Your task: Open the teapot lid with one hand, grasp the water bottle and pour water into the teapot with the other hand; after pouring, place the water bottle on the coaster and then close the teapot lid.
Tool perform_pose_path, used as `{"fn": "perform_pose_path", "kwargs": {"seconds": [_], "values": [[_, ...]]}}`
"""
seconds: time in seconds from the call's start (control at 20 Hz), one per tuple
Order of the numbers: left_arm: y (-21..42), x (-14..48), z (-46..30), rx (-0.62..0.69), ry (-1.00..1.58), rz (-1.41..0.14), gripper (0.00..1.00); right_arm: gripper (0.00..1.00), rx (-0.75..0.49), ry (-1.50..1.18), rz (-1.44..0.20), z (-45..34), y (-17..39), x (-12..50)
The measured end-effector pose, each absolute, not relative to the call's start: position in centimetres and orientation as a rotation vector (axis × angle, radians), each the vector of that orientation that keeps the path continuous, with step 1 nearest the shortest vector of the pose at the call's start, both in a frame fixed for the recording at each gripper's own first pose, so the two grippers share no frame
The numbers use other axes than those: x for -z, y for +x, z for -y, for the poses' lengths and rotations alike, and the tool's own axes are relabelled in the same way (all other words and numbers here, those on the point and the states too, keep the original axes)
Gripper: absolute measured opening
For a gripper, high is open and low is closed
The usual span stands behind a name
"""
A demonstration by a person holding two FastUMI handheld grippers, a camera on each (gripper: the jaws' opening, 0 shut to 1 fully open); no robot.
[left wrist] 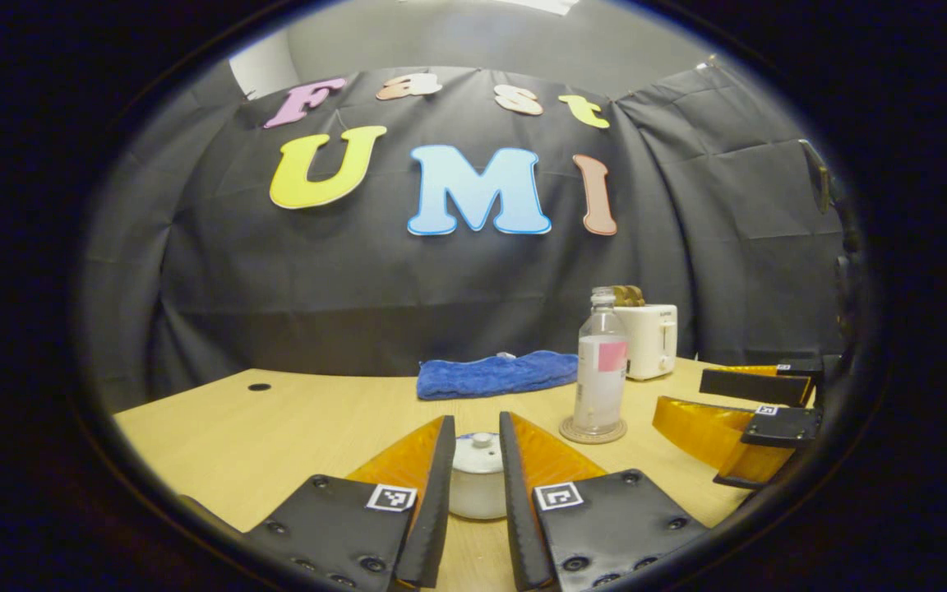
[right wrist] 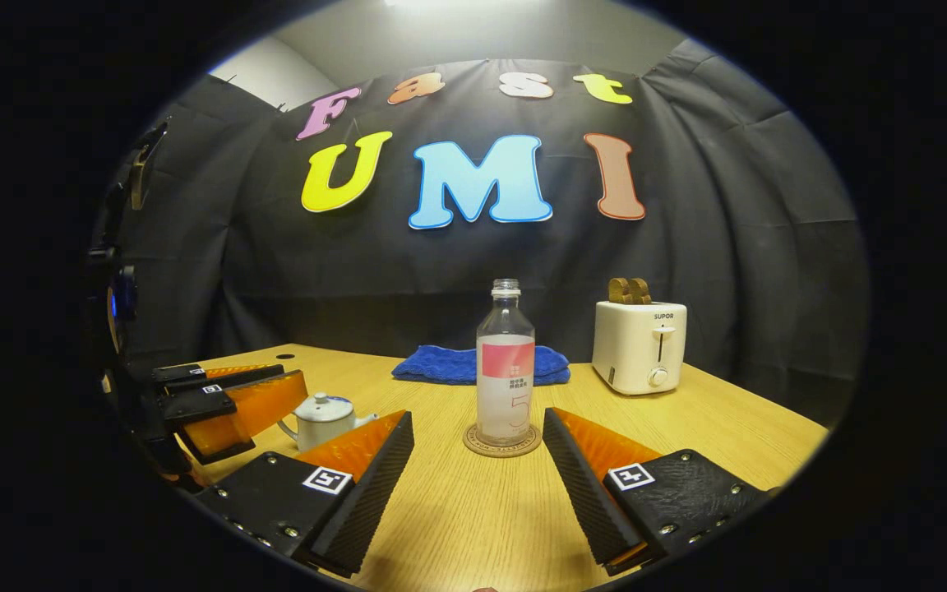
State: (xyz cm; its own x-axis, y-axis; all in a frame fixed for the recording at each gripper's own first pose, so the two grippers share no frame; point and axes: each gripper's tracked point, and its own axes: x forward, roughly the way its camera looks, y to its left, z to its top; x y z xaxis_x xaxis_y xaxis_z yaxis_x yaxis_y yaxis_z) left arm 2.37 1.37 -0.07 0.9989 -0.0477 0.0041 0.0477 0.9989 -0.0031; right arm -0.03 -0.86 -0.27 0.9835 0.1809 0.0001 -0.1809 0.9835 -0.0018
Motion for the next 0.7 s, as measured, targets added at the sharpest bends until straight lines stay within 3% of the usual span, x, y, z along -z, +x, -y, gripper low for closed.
{"fn": "perform_pose_path", "kwargs": {"seconds": [0.05, 0.1, 0.15, 0.25, 0.3, 0.7], "values": [[2.1, -0.1, -1.1, 0.049, -0.004, 0.003, 0.40, 0.98, -0.177, -0.001, 0.001, 1.0, -0.2, 0.3], [1.8, 0.0, -0.9, 0.048, -0.006, 0.002, 0.51, 0.98, -0.172, -0.001, 0.001, 1.0, -0.4, 0.3], [1.4, -0.1, -0.6, 0.055, -0.004, 0.007, 0.55, 0.98, -0.168, -0.001, 0.001, 1.1, -0.6, 0.4], [1.1, 0.0, 0.0, 0.065, -0.005, 0.006, 0.80, 0.98, -0.165, -0.002, 0.001, 1.0, -1.2, 0.3], [1.0, 0.0, -0.2, 0.053, -0.005, 0.005, 1.00, 0.98, -0.164, -0.002, 0.001, 1.0, -1.3, 0.4], [-0.2, 0.0, -1.2, -0.039, -0.002, 0.001, 1.00, 0.98, -0.164, -0.001, 0.000, 0.9, -2.2, 0.4]]}}
